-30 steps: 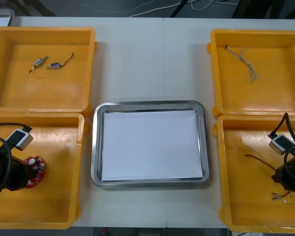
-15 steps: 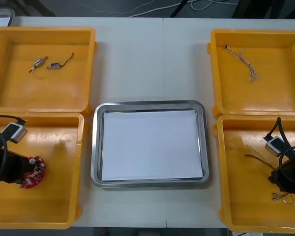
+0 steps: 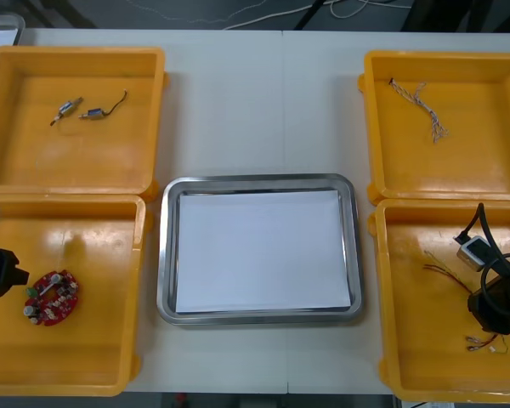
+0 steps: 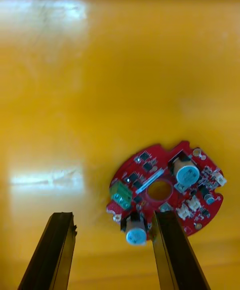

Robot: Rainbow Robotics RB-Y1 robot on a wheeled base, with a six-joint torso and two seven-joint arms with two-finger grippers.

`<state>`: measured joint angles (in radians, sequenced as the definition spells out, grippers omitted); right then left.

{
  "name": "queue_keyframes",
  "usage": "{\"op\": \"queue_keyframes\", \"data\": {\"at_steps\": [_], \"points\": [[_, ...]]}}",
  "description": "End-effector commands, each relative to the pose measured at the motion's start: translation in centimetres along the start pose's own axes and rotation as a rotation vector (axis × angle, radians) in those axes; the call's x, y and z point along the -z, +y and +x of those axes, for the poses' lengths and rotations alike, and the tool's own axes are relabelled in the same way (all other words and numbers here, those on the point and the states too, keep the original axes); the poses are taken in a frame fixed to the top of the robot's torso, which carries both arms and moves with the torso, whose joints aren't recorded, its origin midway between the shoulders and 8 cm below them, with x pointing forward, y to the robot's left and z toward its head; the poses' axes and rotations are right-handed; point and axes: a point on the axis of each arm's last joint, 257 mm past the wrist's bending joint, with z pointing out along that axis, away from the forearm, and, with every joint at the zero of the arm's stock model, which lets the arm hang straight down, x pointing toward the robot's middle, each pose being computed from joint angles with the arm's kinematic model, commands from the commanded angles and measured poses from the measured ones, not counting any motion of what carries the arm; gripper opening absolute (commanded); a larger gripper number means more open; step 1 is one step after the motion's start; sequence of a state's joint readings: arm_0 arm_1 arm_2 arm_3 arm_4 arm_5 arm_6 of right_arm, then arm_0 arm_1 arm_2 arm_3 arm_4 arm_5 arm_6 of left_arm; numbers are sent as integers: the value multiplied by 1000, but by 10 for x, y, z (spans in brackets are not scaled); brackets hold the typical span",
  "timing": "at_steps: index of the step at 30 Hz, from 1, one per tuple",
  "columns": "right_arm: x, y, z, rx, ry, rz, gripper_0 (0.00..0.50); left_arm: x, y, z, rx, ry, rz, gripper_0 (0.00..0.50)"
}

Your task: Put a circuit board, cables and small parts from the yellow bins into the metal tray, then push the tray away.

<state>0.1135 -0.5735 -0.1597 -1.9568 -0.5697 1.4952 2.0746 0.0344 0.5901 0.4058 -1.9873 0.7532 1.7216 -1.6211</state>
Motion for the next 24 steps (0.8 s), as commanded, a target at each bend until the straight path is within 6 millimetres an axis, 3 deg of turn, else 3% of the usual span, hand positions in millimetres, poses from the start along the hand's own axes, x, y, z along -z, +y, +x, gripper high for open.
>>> {"op": "queue_keyframes", "data": {"at_steps": [1,12,24], "points": [[-4,9,0,-4,-4,-12,0,35,24,-15,262,-49,-57,458],[16,-22,-23,-35,-66,31,0,33,36,-10,435,-52,-99,456],[72,-56,-25,-92,-77,90,0,12,29,-18,559,-100,-136,457]]}}
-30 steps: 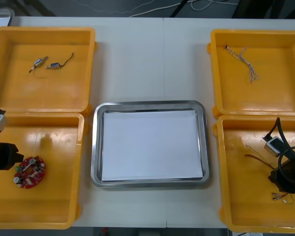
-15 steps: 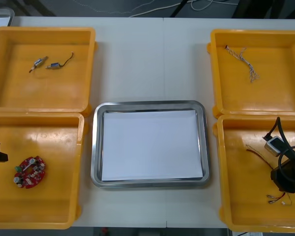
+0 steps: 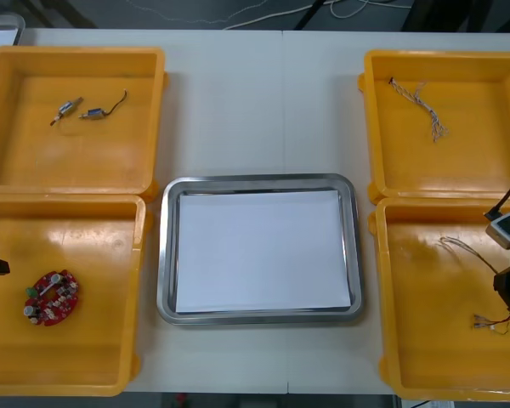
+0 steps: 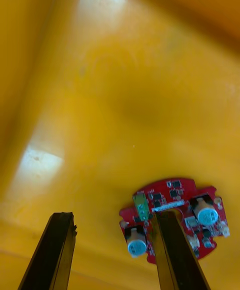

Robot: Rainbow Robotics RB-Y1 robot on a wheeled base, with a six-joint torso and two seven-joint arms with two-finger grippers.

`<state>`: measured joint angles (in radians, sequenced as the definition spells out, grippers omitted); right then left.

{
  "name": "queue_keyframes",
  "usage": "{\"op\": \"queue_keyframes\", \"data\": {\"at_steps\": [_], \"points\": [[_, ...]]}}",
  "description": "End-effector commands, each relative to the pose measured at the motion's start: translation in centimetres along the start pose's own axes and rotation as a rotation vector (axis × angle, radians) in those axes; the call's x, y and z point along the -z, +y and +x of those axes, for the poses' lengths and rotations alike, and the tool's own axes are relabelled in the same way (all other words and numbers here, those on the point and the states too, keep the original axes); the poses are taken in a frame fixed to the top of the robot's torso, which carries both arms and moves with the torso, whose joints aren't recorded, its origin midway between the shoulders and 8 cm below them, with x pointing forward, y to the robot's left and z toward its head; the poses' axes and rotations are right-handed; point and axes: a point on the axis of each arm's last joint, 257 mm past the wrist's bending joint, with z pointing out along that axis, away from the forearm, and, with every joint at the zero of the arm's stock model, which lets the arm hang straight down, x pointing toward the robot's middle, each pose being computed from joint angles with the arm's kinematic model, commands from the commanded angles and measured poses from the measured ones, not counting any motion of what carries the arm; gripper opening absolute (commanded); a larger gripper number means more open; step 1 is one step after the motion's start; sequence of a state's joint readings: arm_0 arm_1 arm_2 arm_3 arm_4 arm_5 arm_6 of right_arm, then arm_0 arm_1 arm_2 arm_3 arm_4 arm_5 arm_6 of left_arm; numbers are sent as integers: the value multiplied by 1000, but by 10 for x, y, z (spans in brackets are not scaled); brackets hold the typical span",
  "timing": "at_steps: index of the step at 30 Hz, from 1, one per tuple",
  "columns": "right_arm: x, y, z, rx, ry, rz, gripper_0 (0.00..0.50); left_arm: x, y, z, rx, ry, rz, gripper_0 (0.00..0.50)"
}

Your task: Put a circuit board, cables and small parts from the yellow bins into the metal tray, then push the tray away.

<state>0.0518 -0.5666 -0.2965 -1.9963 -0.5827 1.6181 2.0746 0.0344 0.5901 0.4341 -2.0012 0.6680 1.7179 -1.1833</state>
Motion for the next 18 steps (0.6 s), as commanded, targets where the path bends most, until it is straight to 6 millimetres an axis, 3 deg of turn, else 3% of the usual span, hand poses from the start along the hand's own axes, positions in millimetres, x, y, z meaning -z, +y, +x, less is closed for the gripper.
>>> {"op": "queue_keyframes", "data": {"at_steps": [1,14,18], "points": [[36,-19,-17,-26,-59,46,0,1,-5,-12,103,-59,-39,456],[94,-38,-16,-59,-59,76,0,-10,-26,-5,188,-55,-3,457],[113,-43,-35,-36,-117,112,0,-11,-29,-3,215,-47,6,456]]}}
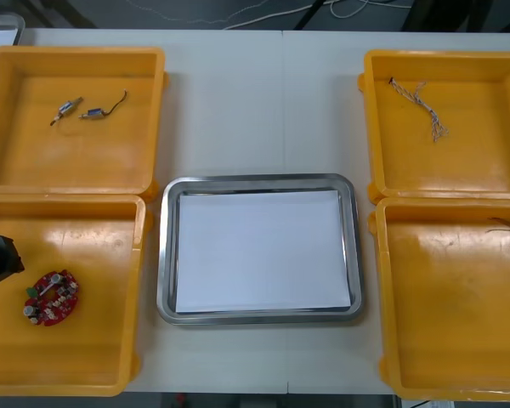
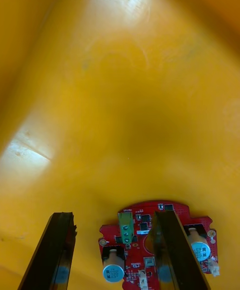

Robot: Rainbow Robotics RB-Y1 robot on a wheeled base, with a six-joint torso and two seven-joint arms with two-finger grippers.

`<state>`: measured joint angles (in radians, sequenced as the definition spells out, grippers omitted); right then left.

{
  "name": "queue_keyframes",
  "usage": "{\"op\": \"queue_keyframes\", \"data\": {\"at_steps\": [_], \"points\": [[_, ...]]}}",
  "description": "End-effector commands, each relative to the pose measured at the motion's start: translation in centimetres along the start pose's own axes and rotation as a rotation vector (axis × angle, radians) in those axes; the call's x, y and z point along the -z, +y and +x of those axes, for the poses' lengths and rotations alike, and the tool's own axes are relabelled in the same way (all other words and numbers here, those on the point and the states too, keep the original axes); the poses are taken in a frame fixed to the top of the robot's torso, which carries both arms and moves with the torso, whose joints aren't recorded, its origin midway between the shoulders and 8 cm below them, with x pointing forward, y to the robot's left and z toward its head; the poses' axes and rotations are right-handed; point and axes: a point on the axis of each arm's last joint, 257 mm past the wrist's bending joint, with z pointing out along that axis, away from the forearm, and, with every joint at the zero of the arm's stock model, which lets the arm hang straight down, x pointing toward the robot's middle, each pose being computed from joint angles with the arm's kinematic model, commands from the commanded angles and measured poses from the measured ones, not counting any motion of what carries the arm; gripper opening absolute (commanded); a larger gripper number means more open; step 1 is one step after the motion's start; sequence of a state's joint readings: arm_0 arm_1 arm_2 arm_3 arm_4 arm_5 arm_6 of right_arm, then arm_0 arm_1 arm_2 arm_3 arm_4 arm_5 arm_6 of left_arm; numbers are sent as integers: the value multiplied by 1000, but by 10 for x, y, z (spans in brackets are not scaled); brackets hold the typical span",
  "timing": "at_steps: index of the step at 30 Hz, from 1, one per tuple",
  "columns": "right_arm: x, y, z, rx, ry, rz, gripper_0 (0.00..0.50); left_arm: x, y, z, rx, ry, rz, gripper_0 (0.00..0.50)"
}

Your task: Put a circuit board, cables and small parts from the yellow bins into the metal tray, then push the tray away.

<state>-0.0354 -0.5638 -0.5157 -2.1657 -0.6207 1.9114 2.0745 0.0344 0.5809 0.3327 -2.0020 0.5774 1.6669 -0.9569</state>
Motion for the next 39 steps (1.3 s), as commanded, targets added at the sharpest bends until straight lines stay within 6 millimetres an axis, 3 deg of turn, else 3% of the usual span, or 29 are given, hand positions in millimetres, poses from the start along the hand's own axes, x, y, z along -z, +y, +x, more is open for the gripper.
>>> {"op": "queue_keyframes", "data": {"at_steps": [1,9,20,39], "points": [[35,-10,-36,34,-121,68,0,7,-19,-2,62,-15,49,456],[57,21,-64,170,-196,94,0,0,-19,11,80,16,37,456],[62,77,-82,279,-257,-25,0,-7,-12,25,85,39,10,412],[63,108,-90,236,-219,-82,0,-22,-16,40,74,41,-28,383]]}}
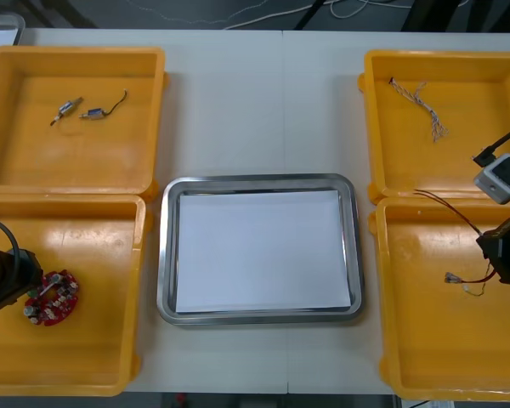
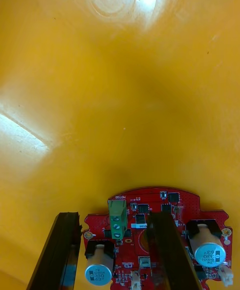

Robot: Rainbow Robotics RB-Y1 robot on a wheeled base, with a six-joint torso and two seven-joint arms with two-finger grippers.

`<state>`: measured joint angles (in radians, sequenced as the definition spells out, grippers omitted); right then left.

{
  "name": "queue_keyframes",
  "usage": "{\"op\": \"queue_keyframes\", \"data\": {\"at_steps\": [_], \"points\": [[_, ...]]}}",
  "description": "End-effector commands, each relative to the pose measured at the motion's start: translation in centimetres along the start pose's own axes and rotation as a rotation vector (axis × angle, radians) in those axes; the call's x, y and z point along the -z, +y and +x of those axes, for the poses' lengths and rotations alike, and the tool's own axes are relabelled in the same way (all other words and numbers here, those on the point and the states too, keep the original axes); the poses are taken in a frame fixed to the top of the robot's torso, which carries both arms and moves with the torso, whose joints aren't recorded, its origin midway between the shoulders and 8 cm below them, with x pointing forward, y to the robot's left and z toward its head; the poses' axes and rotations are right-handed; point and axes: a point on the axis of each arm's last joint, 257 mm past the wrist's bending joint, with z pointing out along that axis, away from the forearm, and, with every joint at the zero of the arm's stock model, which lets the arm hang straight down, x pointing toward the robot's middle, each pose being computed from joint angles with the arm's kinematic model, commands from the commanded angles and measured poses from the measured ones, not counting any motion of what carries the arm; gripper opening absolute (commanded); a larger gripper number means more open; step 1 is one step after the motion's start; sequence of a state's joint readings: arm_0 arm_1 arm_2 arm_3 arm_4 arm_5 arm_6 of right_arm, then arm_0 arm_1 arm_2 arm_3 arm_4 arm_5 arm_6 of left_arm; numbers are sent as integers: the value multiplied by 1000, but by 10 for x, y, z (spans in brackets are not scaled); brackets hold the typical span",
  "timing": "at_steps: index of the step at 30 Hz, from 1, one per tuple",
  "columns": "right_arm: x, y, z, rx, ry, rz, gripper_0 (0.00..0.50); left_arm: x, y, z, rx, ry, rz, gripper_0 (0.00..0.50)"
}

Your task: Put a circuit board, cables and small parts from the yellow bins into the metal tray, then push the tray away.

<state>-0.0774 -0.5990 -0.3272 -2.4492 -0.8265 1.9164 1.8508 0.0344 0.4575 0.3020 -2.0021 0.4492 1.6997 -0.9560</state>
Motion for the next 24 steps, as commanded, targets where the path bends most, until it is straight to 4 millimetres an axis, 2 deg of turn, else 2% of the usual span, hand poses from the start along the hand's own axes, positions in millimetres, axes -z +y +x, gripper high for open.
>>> {"op": "queue_keyframes", "data": {"at_steps": [1,6,13,18,23,24], "points": [[11,1,-14,48,-6,25,0,-1,-11,9,35,1,10,368],[14,-1,-17,54,-11,31,0,-2,-11,10,30,0,4,259],[16,-1,-25,58,-27,29,0,-7,-10,12,22,4,-3,257],[17,0,-28,55,-33,24,0,-7,-11,11,20,-1,-4,228],[17,-1,-28,48,-33,25,0,-9,-9,11,19,-2,-10,135],[17,-1,-27,46,-32,28,0,-9,-9,10,20,-5,-10,104]]}}
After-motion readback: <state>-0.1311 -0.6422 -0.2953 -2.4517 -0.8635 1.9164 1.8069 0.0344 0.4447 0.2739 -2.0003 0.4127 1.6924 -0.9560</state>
